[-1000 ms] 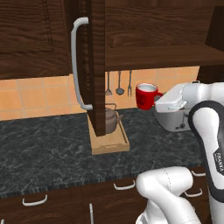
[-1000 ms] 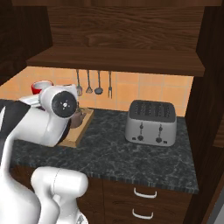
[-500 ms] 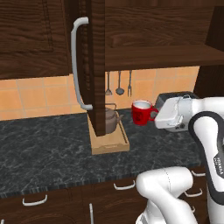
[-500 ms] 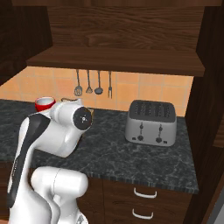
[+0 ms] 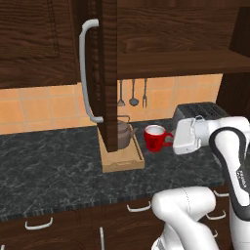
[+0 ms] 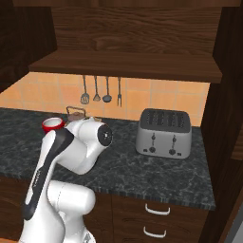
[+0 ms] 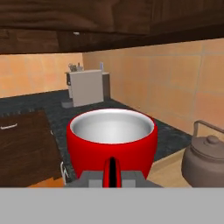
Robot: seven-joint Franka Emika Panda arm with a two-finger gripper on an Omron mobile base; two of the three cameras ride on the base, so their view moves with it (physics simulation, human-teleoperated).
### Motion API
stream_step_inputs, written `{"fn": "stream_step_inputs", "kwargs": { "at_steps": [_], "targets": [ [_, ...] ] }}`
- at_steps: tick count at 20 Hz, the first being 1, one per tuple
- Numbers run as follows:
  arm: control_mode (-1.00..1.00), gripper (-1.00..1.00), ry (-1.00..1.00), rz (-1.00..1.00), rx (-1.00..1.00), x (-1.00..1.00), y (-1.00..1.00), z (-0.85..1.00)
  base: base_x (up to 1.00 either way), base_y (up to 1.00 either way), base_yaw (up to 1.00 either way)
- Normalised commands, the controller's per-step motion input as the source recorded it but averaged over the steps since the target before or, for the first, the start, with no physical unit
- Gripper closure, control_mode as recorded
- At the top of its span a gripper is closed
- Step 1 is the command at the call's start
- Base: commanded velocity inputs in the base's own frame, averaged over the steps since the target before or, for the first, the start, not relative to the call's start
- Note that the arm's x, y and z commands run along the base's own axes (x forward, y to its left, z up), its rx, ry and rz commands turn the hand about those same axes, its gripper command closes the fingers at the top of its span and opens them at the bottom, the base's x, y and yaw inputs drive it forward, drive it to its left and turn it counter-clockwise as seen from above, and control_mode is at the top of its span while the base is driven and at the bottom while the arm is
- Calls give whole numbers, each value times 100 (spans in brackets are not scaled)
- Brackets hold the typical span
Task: Pick the kettle from the counter and place it on the tray. Then pick the mug from the cabinet and place it on the tray. Then close the cabinet doors.
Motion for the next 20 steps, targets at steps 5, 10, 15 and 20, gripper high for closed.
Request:
{"fn": "stream_step_inputs", "kwargs": {
  "at_steps": [5,10,15,20],
  "targets": [
    [-100,100,2,11,-4,8,7,-56,0,0,0],
    [-100,100,0,11,0,32,14,-50,0,0,0],
    [-100,100,0,4,0,46,3,-20,0,0,0],
    [-100,100,0,3,0,52,1,-19,0,0,0]
  ]
}}
